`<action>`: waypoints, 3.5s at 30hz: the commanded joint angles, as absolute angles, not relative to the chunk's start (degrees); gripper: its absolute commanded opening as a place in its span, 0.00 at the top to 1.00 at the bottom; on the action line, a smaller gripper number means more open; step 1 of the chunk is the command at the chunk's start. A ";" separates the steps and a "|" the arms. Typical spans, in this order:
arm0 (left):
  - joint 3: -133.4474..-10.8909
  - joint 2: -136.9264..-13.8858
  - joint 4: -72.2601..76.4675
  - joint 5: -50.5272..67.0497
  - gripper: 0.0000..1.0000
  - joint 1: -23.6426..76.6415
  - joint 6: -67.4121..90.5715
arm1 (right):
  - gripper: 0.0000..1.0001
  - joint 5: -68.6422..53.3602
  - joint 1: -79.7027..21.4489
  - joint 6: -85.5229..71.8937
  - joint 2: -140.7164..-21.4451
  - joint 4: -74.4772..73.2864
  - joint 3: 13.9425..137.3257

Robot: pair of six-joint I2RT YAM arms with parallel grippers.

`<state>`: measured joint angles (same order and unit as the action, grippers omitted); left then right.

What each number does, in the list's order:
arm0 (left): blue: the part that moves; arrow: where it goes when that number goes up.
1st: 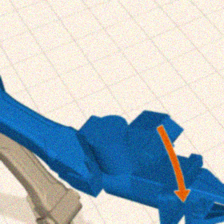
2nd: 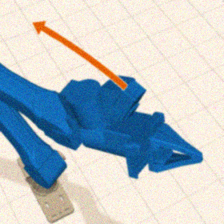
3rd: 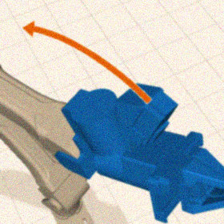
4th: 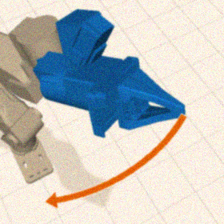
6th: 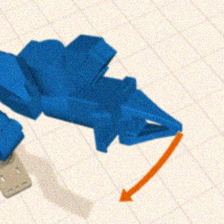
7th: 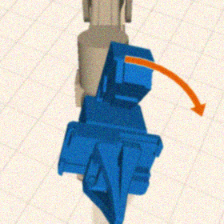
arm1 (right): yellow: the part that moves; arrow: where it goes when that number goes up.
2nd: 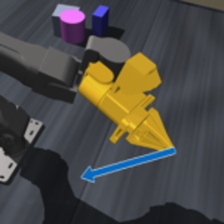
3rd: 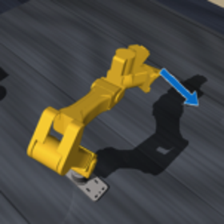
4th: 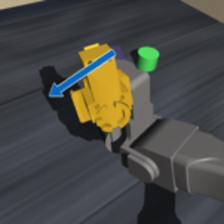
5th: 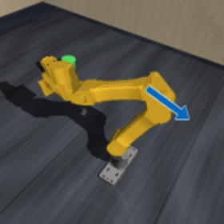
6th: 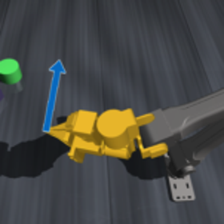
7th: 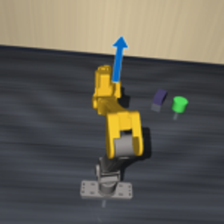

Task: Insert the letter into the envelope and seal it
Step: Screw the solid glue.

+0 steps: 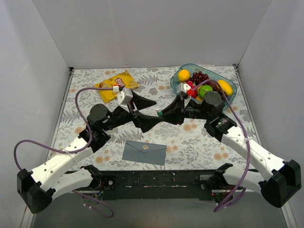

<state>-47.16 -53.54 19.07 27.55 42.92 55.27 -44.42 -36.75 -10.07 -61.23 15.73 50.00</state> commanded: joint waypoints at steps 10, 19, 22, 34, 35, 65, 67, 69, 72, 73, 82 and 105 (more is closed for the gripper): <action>-47.37 -55.54 25.04 32.61 0.57 42.63 58.52 | 0.99 -54.23 -36.65 -10.46 -59.59 23.91 50.01; -47.20 -58.27 30.32 36.03 0.59 42.63 62.49 | 0.99 -54.32 -36.65 -10.37 -59.24 23.91 49.66; -47.11 -58.62 30.32 36.39 0.59 42.71 62.75 | 0.99 -54.23 -36.65 -10.46 -59.15 24.17 49.66; -47.64 -59.59 29.27 37.18 1.00 42.63 62.84 | 0.99 -54.32 -36.65 -10.46 -59.68 24.52 49.83; -47.64 -59.68 29.09 37.26 1.00 42.63 62.84 | 0.99 -54.32 -36.65 -10.55 -59.59 24.61 49.83; -52.83 -56.70 21.61 18.52 0.30 43.26 57.65 | 0.99 -36.27 -36.65 -7.56 -59.15 21.88 51.68; -51.51 -55.81 22.84 25.27 0.34 42.10 58.79 | 0.99 -43.75 -36.65 -7.38 -58.71 21.88 51.33; -50.72 -55.02 24.78 28.99 0.36 41.31 59.59 | 0.99 -48.49 -36.65 -8.43 -58.36 23.37 50.98; -49.83 -55.45 26.89 34.71 0.41 41.13 60.55 | 0.99 -51.75 -36.56 -9.93 -58.01 25.57 50.36; -49.83 -55.63 27.24 35.93 0.42 41.13 60.73 | 0.99 -52.29 -36.65 -10.19 -58.01 25.84 50.45; -49.75 -57.65 27.95 38.76 0.50 41.13 61.52 | 0.99 -54.32 -36.65 -11.51 -58.53 27.25 51.24; -52.73 -62.05 18.64 17.41 1.00 41.13 55.81 | 0.99 -33.55 -36.65 -8.53 -63.88 15.75 57.73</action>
